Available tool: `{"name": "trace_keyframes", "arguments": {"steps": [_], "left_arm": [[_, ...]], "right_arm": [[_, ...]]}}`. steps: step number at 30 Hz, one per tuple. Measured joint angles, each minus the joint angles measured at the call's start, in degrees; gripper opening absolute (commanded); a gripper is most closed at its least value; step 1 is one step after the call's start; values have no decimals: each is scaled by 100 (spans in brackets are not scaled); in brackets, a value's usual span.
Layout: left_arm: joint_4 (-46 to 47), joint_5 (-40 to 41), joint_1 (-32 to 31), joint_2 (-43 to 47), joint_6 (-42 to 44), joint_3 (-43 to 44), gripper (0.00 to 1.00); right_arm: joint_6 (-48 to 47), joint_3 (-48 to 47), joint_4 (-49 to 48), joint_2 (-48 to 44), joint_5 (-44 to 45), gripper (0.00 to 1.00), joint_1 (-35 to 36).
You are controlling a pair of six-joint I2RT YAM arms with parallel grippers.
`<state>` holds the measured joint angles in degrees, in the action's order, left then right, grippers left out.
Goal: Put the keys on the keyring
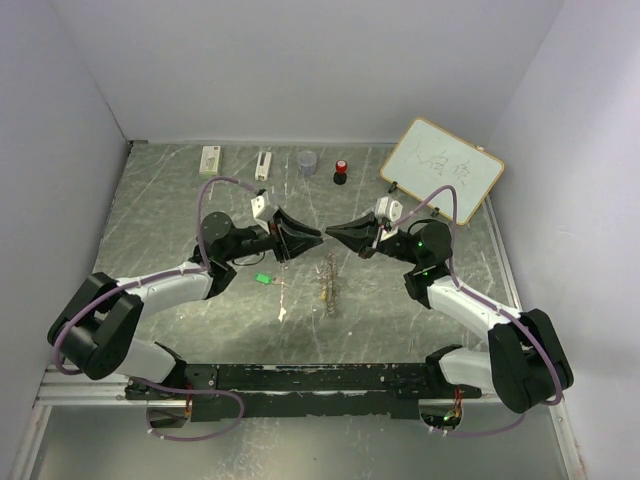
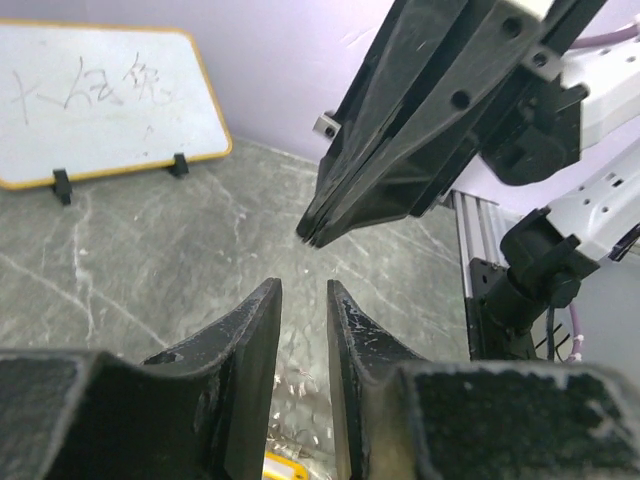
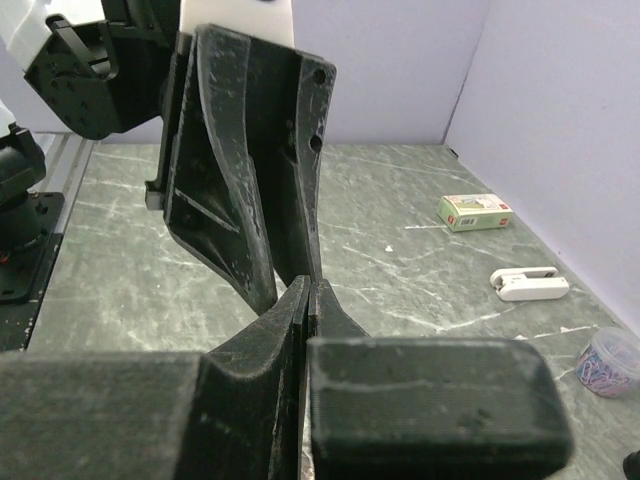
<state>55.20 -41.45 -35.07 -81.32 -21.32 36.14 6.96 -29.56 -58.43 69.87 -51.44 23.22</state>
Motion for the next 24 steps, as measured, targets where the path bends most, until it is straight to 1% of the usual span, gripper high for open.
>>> {"name": "trace_keyframes", "arguments": {"steps": [2, 5, 7, 10, 11, 12, 14, 15, 18, 21, 24], "left_arm": [[249, -44, -2, 4, -92, -7, 36], [343, -61, -2, 17, -131, -7, 35], [319, -46, -2, 28, -122, -9, 35], [70, 122, -4, 142, -33, -9, 35], [-79, 212, -9, 214, 42, -9, 35], [-236, 343, -9, 297, 125, -9, 35], [-608, 728, -9, 498, 269, -9, 36], [-756, 916, -9, 584, 317, -9, 37], [-1191, 1541, -7, 876, 417, -9, 39], [-1596, 2256, 22, 1189, 413, -22, 40], [-1836, 2708, 105, 1381, 354, -70, 42]], "right_arm": [[-4, 0, 2, 0, 4, 0, 0], [-24, 0, 4, 0, 37, 0, 0], [-46, -2, 44, -4, 101, 0, 0], [-90, -44, 391, -44, 385, 0, 0], [-105, -72, 549, -55, 520, 2, 0], [-122, -107, 730, -63, 656, 6, 0], [-151, -245, 1215, -57, 903, 10, 0], [-166, -323, 1434, -35, 990, 14, 0], [-179, -671, 2159, 186, 1233, 22, 22], [-188, -879, 2697, 522, 1493, 25, 140], [-205, -1025, 3171, 929, 1744, 28, 417]]}}
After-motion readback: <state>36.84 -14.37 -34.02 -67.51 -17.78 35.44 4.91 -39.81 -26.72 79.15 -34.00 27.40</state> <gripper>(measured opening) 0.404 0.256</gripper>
